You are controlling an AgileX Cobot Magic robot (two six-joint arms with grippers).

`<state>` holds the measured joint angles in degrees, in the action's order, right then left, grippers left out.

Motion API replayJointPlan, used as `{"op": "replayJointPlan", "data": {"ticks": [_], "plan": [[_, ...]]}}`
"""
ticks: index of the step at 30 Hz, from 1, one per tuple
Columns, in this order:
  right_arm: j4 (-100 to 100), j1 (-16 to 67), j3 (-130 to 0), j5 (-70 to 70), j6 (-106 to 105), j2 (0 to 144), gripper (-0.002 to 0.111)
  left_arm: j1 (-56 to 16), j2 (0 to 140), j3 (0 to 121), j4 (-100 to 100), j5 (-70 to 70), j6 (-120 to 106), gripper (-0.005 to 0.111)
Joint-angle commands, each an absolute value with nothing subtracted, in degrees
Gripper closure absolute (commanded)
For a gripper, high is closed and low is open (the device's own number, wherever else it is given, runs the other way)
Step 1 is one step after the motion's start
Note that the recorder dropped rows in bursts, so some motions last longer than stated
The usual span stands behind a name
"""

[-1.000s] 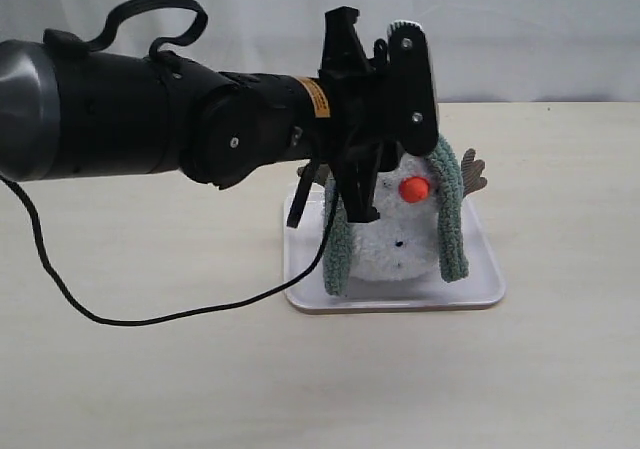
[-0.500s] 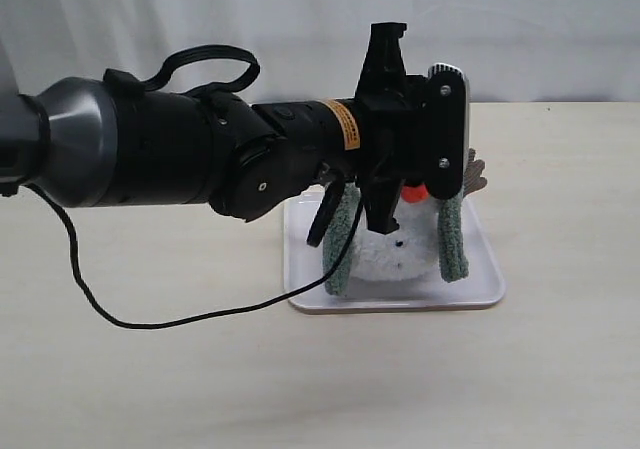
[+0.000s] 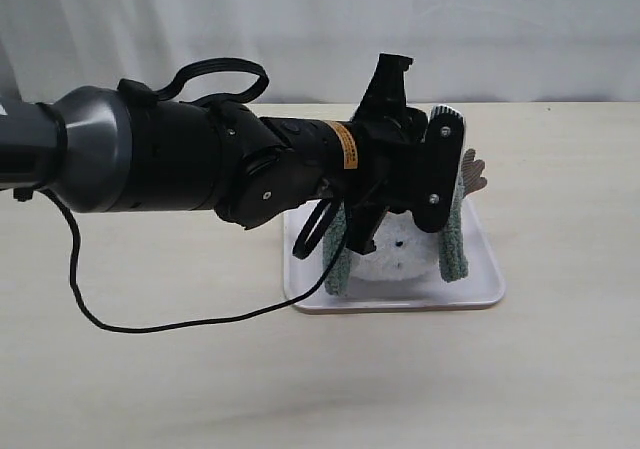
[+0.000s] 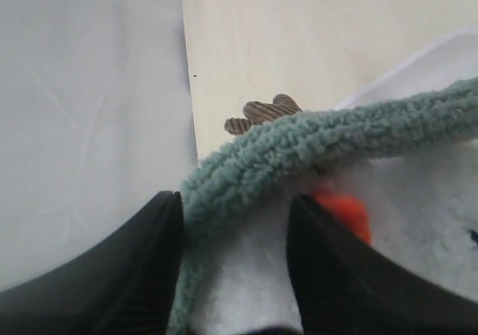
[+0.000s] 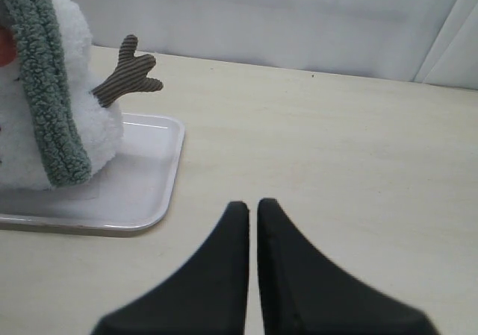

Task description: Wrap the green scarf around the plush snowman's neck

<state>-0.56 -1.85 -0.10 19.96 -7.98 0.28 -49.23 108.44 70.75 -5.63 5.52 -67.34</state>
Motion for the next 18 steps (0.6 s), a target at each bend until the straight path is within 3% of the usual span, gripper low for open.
{"op": "replayJointPlan", "data": {"ticks": [1, 18], "plan": [[-0.48, -1.84, 0.0, 19.43, -8.18, 0.0, 0.104, -49.36, 108.44, 71.05, -5.49, 8.85, -68.93, 0.063], [-0.48, -1.84, 0.0, 19.43, -8.18, 0.0, 0.104, -49.36, 111.67, 71.05, -5.49, 11.21, -73.32, 0.063]]}}
